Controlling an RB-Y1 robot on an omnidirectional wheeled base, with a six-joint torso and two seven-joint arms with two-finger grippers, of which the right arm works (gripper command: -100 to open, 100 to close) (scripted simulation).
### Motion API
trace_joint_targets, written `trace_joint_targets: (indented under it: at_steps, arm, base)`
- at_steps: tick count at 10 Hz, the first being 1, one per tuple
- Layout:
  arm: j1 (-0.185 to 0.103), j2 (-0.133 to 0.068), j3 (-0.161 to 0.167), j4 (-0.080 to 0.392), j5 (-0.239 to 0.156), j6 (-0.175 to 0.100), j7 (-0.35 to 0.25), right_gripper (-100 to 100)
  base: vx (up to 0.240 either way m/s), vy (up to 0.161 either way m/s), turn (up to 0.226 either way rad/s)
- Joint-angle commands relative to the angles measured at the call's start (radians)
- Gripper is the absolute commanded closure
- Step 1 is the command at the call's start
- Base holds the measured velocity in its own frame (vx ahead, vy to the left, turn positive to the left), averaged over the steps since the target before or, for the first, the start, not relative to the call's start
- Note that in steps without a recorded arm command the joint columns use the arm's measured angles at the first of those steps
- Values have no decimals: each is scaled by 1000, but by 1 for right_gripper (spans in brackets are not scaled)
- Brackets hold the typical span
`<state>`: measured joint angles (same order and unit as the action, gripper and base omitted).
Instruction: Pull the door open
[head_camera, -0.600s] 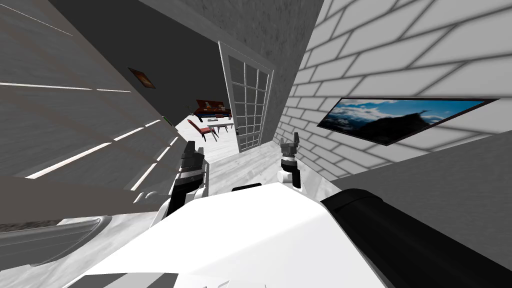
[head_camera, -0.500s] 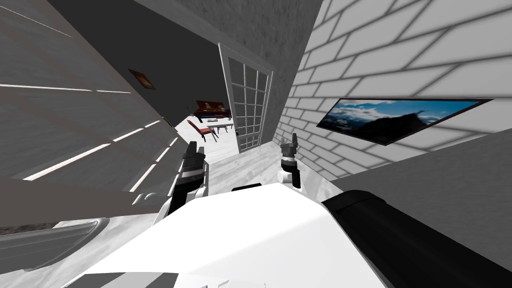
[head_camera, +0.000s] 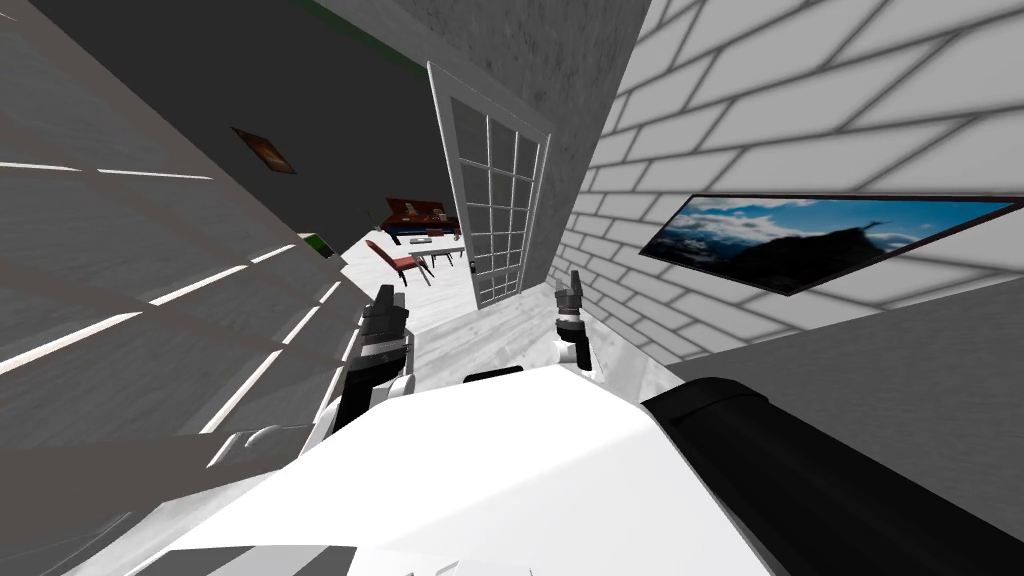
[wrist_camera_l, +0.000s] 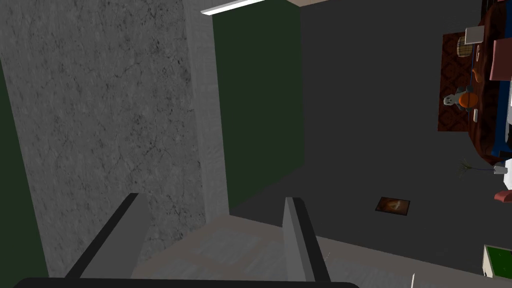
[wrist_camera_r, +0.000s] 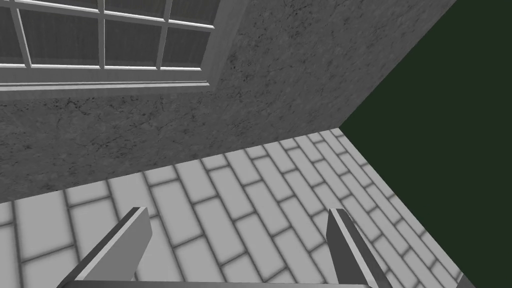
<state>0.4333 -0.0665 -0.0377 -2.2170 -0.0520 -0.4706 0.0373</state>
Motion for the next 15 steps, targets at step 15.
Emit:
trace_joint_targets:
  at_steps: [15]
  arm:
    - [-106,-34,41,327,158,-130,208,-100]
  base:
    - [113,43,-33]
